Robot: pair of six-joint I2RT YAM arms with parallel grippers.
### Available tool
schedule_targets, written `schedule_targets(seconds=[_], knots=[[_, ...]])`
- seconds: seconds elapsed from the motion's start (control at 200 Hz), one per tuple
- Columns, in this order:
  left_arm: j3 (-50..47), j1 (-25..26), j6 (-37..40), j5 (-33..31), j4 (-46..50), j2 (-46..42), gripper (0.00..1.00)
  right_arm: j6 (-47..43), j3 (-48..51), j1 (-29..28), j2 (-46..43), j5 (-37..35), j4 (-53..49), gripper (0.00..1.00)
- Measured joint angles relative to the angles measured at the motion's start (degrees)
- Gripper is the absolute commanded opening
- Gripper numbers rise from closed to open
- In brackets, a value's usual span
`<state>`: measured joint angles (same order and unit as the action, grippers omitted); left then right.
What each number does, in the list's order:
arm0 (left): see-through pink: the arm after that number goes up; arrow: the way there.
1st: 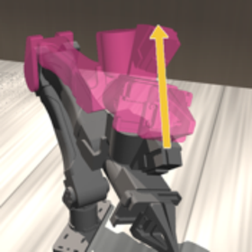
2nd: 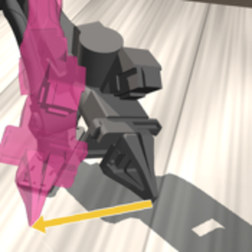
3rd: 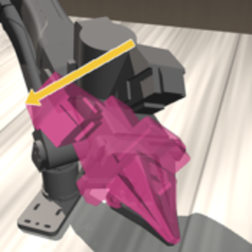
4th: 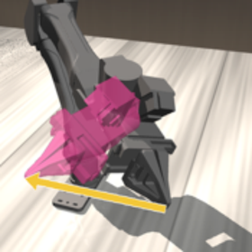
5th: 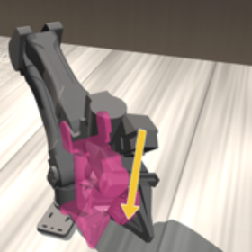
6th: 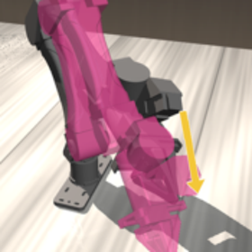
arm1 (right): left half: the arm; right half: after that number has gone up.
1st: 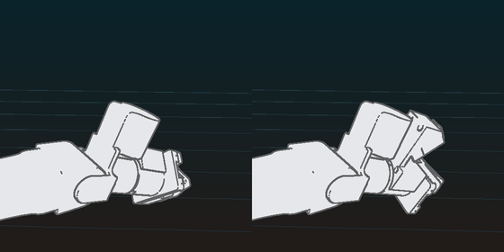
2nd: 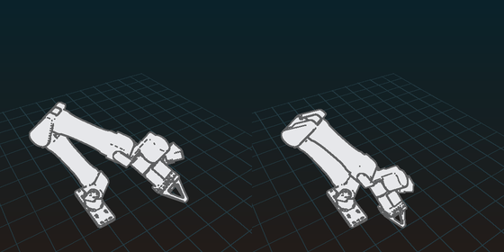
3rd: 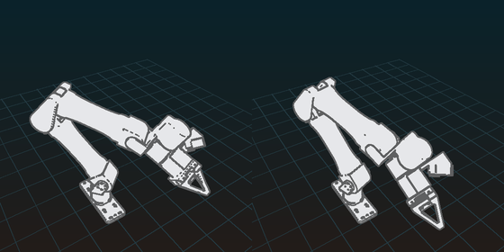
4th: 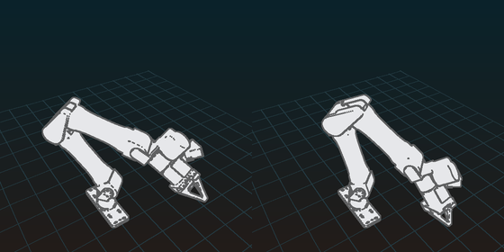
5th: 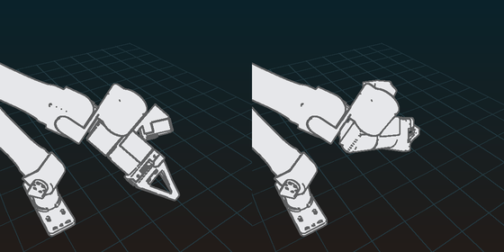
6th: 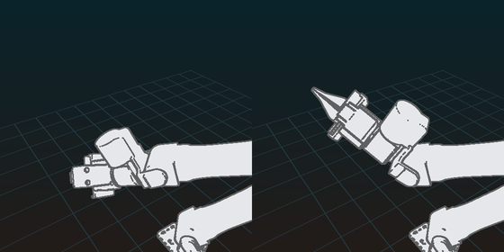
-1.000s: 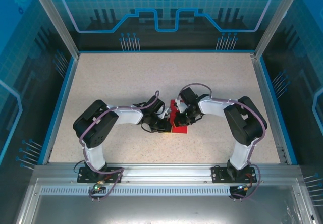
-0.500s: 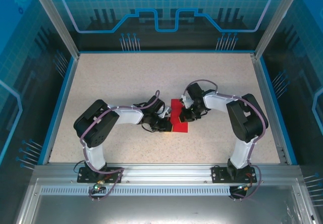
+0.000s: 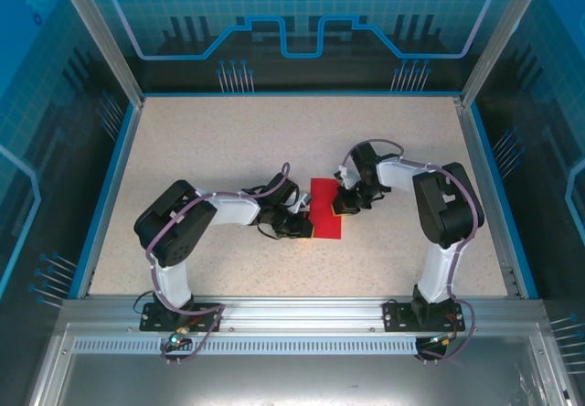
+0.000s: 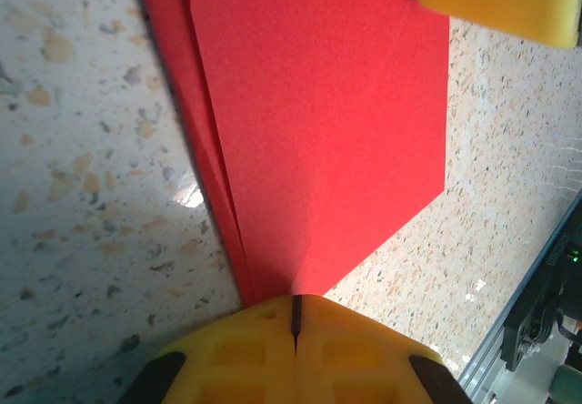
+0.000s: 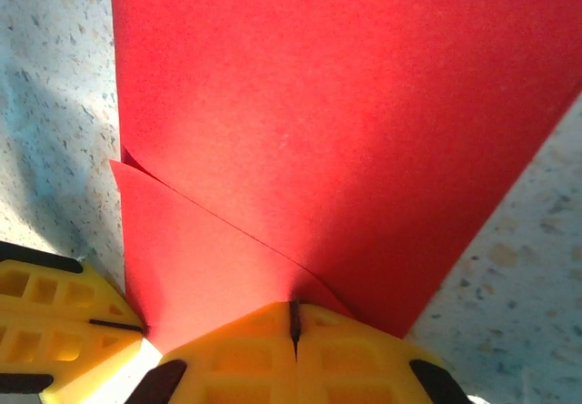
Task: Fold a paper plane with a square sheet of paper (fold left side to right side)
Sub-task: Fold the triangle a second time at the center of the table.
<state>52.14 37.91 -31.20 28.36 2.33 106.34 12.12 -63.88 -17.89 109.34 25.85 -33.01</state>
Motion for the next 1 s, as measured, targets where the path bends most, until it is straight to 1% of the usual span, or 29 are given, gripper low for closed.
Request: schedule_targets(seconds=[0.385,0.58,0.61,0.75,0.815,0.885,1.0], knots=[[-0.68,-0.04,0.00,0.07,-1.18,-0.24,0.00,-1.16,-0.26,5.38,1.51,4.94,0.57,0.06],[-0.85,-0.04,0.02,-0.02,-1.18,-0.66,0.10,-1.22,0.35,9.01,1.07,6.91,2.51,0.08],[-0.85,-0.04,0.02,-0.07,-0.96,-0.76,0.13,-1.27,0.79,9.38,0.50,7.26,2.73,0.09],[-0.87,-0.04,0.02,-0.17,0.46,-2.54,0.27,-0.96,3.67,10.27,-5.27,8.11,3.80,0.19],[-0.87,-0.11,0.22,0.04,0.98,-5.27,0.35,-0.13,5.99,10.45,-9.97,8.66,5.14,0.29],[-0.87,-0.35,0.76,0.00,1.18,-8.48,0.43,0.74,8.87,10.51,-14.80,9.05,7.02,0.36],[-0.81,-1.79,1.66,0.02,1.16,-12.46,0.52,3.21,15.47,10.51,-22.86,10.01,10.97,0.49]])
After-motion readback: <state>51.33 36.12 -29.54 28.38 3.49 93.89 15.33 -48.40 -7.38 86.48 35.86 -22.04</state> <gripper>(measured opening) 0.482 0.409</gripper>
